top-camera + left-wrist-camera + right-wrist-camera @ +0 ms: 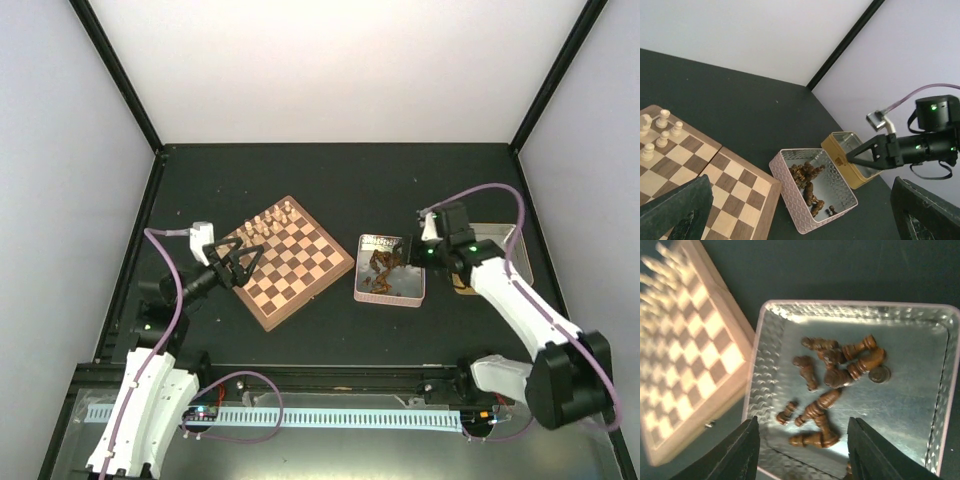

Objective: Set up the chess pieces on the board
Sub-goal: Pick up the chess piece from the storage box.

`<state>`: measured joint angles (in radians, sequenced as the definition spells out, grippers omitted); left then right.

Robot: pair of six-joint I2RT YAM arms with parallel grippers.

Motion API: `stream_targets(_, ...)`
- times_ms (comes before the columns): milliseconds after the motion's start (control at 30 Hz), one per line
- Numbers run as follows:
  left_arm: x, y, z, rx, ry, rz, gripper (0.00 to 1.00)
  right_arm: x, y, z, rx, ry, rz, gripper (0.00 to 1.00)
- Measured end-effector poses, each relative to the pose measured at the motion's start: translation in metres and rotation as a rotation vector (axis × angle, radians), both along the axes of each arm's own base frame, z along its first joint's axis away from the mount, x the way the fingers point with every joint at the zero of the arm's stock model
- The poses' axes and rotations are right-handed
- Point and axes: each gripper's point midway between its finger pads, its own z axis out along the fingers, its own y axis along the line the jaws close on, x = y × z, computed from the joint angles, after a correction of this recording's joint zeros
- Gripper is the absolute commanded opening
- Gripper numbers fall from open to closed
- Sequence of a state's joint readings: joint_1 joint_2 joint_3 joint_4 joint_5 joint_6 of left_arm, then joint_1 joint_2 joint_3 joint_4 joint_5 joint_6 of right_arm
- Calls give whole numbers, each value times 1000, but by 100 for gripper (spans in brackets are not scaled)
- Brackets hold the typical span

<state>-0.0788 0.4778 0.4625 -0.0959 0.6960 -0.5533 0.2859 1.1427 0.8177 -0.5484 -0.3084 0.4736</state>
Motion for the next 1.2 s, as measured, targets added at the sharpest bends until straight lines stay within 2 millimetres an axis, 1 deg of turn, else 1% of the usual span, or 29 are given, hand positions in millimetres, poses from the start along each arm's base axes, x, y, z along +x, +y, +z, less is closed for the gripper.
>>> stream_targets(67, 4, 0, -6, 3, 19, 3, 99, -1, 6, -22, -60, 52, 15, 41)
stream_targets(133, 6, 0, -11, 5, 34, 5, 99, -4, 10, -43, -118, 105, 24, 38)
stream_targets(200, 7, 1, -13, 7, 38, 9, 99, -5, 10, -62, -173, 149, 27, 39)
stream_targets(233, 7, 1, -13, 8, 37, 11, 99, -6, 10, -69, -194, 165, 30, 41)
stream_targets(300, 7, 1, -12, 11, 29, 12, 99, -6, 10, -80, -237, 189, 32, 45)
stream_targets(367, 7, 1, -11, 14, 21, 13, 99, -3, 14, -86, -269, 203, 36, 45)
stream_targets(533, 8, 2, -10, 19, 14, 19, 99, 11, 21, -92, -333, 191, 24, 41)
stream_targets(700, 8, 4, -9, 22, 6, 29, 99, 21, 19, -95, -379, 179, -6, 29)
stream_targets(800, 9, 4, -9, 25, 4, 35, 99, 25, 17, -97, -400, 177, -26, 24)
stream_targets(933, 9, 5, -9, 27, 2, 41, 99, 27, 15, -104, -425, 185, -33, 11)
stream_targets(967, 9, 5, -9, 27, 3, 42, 99, 29, 15, -103, -427, 183, -36, 10)
stream_targets(1133, 10, 6, -9, 28, 2, 48, 99, 30, 10, -101, -454, 171, -46, 9)
stream_targets(1200, 11, 7, -9, 29, 3, 54, 99, 30, 7, -95, -460, 156, -55, 9)
